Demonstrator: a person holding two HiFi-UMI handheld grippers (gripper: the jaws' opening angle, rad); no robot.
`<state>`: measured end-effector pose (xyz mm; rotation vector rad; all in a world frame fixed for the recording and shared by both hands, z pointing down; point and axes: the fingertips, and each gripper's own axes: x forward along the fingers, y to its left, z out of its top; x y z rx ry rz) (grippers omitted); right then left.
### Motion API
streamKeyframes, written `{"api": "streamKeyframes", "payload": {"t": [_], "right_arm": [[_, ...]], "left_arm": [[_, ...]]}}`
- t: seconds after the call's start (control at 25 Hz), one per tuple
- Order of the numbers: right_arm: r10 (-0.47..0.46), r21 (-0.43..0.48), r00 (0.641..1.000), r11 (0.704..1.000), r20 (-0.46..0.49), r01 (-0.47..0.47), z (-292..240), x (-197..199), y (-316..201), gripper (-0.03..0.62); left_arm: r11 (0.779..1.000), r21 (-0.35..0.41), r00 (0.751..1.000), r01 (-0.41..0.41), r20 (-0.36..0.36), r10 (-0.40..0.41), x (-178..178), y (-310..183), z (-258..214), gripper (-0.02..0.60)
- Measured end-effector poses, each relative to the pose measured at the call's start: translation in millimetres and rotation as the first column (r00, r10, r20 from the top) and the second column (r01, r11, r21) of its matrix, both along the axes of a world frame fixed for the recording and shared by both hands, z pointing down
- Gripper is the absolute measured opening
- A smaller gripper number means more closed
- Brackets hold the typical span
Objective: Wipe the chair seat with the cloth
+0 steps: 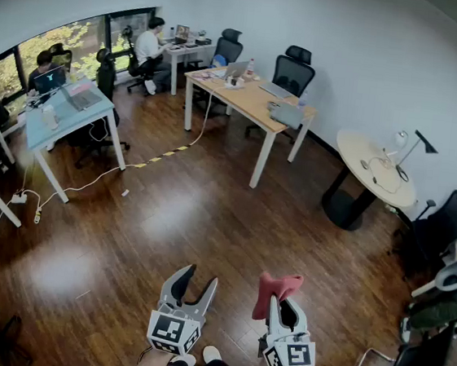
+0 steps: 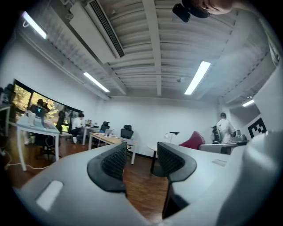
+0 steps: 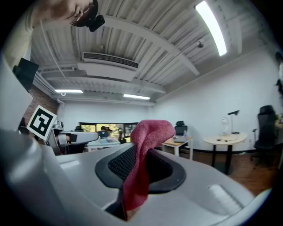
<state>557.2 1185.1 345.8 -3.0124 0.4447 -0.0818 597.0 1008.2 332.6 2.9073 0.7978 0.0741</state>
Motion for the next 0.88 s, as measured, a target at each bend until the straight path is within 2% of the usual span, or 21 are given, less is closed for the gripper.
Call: {"api": "streamKeyframes", "payload": {"t": [0.12,0.2,0.28,0.36,0.44,0.6,0.76,0.88], "right_arm": [[-0.153,0.011,0.988,0.988,0.003,0.153,6,10,-44,0.074],[-0.28,0.037,0.96,0.96,0.021,0.279,17,20,-80,0.074],[-0.413,0.077,0.91,0.91,0.049,0.409,33,22,-123,0.074],[-0.538,0.111,0.84,0.841,0.063,0.53,44,14,-172,0.074],[-0.658,0.127,0.751,0.751,0.058,0.648,46,-4,-224,0.074],[-0.848,0.14,0.53,0.528,0.03,0.838,29,-73,-333,0.074],[-0.935,0.115,0.352,0.346,-0.033,0.931,5,-179,-417,0.074],[-0.973,0.111,0.221,0.213,-0.063,0.971,-2,-263,-474,0.074]], "left_arm": [[0.992,0.033,0.992,0.122,-0.013,-0.122,-14,-34,-2,0.2],[0.971,0.044,0.972,0.234,-0.017,-0.233,-27,-62,-1,0.212],[0.933,0.063,0.935,0.354,-0.014,-0.354,-49,-94,6,0.227],[0.881,0.088,0.885,0.465,-0.005,-0.466,-78,-128,14,0.235],[0.807,0.099,0.812,0.581,-0.002,-0.584,-116,-166,17,0.244],[0.614,0.109,0.619,0.782,-0.023,-0.785,-221,-245,0,0.245],[0.431,0.098,0.438,0.897,-0.056,-0.897,-348,-307,-12,0.244],[0.285,0.089,0.293,0.954,-0.096,-0.951,-447,-343,-20,0.244]]}}
